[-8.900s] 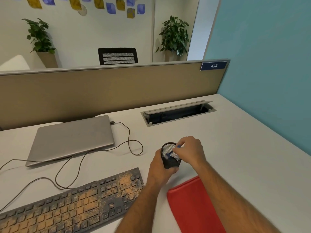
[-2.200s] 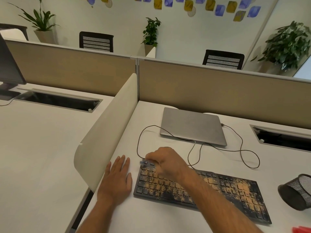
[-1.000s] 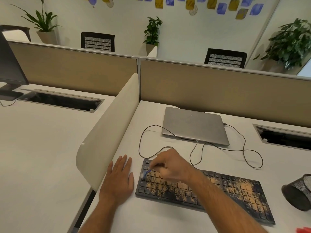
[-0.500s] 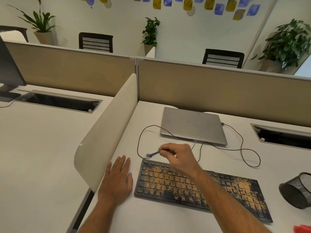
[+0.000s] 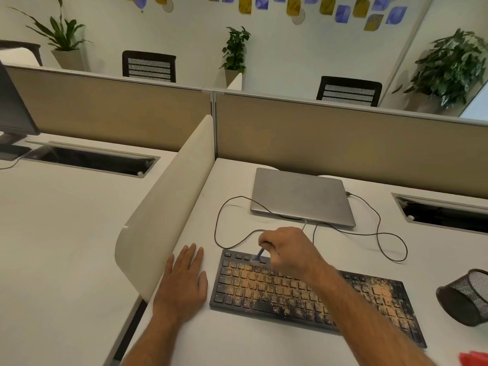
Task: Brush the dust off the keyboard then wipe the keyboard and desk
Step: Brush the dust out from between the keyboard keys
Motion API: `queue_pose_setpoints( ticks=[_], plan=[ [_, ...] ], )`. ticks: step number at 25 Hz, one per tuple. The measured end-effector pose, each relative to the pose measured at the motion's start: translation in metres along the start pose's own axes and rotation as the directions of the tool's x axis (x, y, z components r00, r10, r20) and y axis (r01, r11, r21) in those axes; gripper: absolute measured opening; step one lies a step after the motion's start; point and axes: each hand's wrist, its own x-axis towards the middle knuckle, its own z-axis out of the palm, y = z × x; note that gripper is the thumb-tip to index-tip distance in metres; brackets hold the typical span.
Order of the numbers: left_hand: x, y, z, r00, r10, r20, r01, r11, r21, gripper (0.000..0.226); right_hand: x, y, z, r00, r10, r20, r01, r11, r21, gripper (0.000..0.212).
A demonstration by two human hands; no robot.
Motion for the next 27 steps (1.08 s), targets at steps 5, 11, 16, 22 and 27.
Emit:
queue_pose_setpoints(
  ticks=[5, 11, 16, 22, 27],
  plan=[
    [0.0, 0.002, -0.003, 1.0, 0.002, 0.001, -0.002, 1.0, -0.001, 0.081, -0.004, -0.005, 0.006, 0.994, -0.074, 0.079, 0.069, 0.996, 0.061, 0.014],
    [-0.001, 0.0, -0.001, 1.0, -0.004, 0.01, 0.004, 1.0, 0.007, 0.08, -0.004, 0.003, -0.003, 0.999, -0.041, 0.021, 0.042, 0.998, -0.048, 0.009],
    [0.0, 0.002, -0.002, 1.0, 0.002, 0.006, -0.002, 1.0, 0.016, 0.081, -0.009, 0.002, 0.0, 0.991, -0.037, 0.128, 0.035, 0.999, 0.018, 0.015],
    [-0.001, 0.0, -0.001, 1.0, 0.004, -0.004, -0.004, 1.0, 0.012, 0.08, -0.011, 0.007, 0.007, 0.998, -0.041, 0.044, 0.04, 0.999, 0.022, 0.02],
    [0.0, 0.0, 0.001, 1.0, 0.004, -0.009, -0.004, 1.0, -0.008, 0.08, -0.015, 0.009, -0.001, 1.0, -0.016, 0.01, 0.015, 0.995, 0.096, 0.017]
  ],
)
